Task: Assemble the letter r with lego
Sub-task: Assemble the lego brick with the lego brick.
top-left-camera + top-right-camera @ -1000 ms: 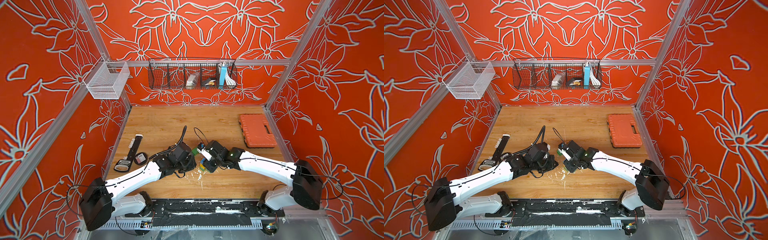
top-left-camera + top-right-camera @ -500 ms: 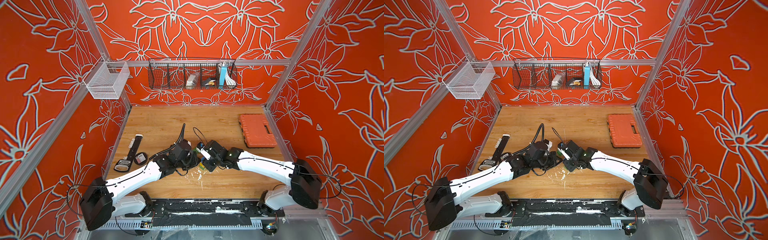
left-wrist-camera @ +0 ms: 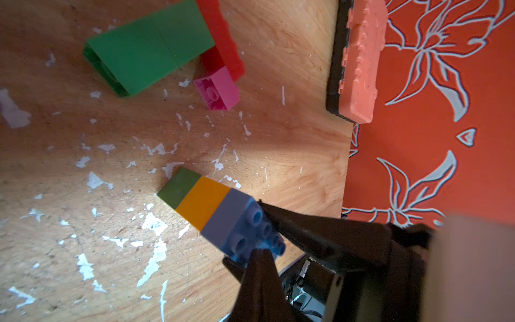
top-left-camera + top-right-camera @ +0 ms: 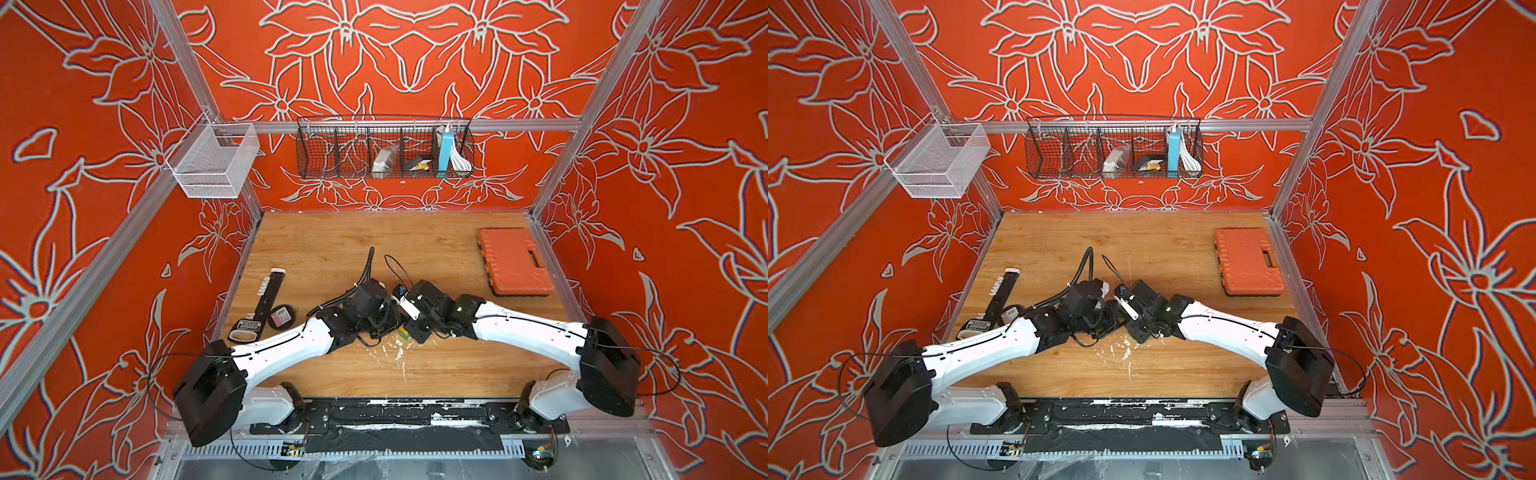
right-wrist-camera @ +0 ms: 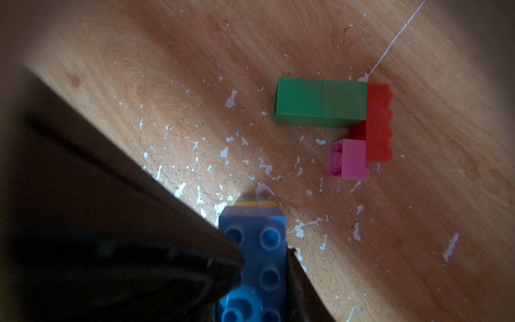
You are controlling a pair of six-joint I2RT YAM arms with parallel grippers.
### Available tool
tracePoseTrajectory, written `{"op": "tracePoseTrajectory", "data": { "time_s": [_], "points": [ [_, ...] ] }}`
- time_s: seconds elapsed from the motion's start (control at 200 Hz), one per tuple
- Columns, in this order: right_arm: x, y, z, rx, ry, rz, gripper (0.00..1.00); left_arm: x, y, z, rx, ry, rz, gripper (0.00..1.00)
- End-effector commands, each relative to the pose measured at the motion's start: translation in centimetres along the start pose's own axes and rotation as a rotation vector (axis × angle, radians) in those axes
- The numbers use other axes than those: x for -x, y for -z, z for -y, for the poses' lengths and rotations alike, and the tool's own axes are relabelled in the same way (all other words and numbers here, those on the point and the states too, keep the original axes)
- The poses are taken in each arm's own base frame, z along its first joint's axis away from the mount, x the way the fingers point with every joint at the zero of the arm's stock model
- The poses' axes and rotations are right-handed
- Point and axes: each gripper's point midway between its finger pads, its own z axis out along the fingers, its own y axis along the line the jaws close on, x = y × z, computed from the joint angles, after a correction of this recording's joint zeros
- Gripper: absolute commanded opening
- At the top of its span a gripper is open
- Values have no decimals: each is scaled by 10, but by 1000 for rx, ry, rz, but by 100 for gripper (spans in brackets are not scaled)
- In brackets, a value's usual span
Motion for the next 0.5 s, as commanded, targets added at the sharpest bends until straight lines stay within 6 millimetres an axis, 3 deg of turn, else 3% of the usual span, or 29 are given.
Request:
{"op": "tracePoseTrajectory", "data": {
  "time_s": [0.0,0.235,0.495],
  "points": [
    [-42,-7,7,-40,16,-150,0,-10,-4,-2,-10,8,-52,0],
    [-45,-9,7,-35,15,-151,0,-10,-4,-3,3,2,-50,0],
    [-51,-12,8,-36,29,-170,0,-17,-18,-17,45,24,-96,0]
  ]
}}
